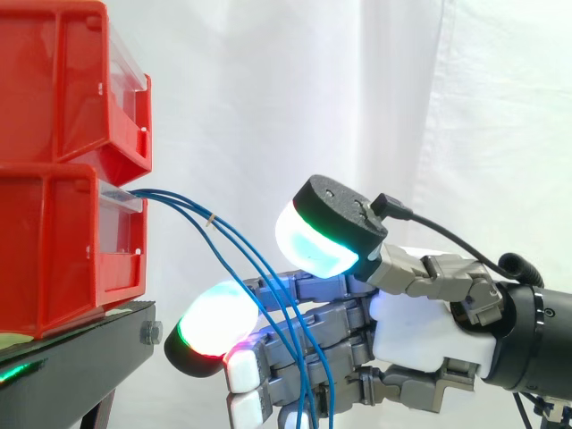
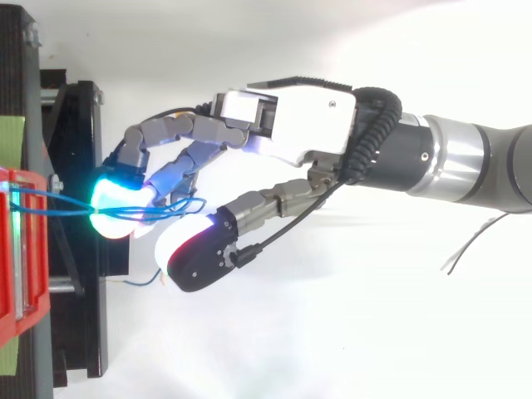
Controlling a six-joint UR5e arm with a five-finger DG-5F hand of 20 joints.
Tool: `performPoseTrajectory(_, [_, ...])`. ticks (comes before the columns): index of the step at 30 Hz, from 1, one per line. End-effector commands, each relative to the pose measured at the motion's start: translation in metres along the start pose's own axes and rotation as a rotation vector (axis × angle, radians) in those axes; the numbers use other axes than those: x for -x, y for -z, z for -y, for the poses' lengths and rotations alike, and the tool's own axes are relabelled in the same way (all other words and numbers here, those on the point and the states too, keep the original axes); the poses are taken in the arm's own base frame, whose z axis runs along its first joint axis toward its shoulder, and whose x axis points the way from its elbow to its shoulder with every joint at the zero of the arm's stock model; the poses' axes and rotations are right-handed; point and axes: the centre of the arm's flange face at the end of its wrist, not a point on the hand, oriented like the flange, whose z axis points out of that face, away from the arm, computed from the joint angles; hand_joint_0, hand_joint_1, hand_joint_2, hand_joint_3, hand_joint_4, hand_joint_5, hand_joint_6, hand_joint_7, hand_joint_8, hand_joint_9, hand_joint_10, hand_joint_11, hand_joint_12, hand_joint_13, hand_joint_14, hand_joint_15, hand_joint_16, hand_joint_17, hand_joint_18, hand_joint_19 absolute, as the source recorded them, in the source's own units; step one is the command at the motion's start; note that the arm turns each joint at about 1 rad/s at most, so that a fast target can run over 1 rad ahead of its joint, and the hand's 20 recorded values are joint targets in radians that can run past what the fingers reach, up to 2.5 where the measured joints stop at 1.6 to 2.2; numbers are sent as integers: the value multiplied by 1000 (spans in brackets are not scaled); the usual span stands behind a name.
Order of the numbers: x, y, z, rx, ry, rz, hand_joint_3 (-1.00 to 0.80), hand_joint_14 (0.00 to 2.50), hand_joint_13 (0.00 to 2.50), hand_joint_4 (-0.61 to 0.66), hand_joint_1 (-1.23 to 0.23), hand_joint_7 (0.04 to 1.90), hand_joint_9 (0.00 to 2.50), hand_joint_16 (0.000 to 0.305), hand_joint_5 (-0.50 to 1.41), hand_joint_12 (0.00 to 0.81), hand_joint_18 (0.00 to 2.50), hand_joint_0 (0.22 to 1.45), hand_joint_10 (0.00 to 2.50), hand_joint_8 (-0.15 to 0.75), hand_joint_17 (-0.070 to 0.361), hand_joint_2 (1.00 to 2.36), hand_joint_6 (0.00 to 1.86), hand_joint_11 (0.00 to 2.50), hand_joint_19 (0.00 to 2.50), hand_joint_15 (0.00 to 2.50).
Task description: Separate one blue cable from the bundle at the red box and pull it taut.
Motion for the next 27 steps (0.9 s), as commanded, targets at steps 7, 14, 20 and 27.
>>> performPoseTrajectory(7, [-1, -9, -6, 26, -15, -19, -431, 16, 908, 270, -646, 1144, 762, 42, -159, 359, 867, 582, 10, 341, 94, 1004, 500, 652, 803, 687])
performPoseTrajectory(14, [-1, -9, -7, 30, -25, -23, -411, 18, 959, 246, -646, 1146, 773, 41, -159, 357, 900, 601, 7, 336, 93, 1007, 521, 684, 817, 733])
performPoseTrajectory(20, [2, -9, -6, 31, -28, -27, -387, 19, 983, 234, -641, 1101, 786, 41, -165, 360, 914, 615, 9, 334, 93, 1008, 558, 701, 826, 758])
performPoseTrajectory(27, [8, -9, -5, 34, -35, -32, -241, 19, 994, 208, -624, 1023, 800, 42, -175, 356, 922, 651, 8, 332, 94, 1015, 618, 711, 833, 767])
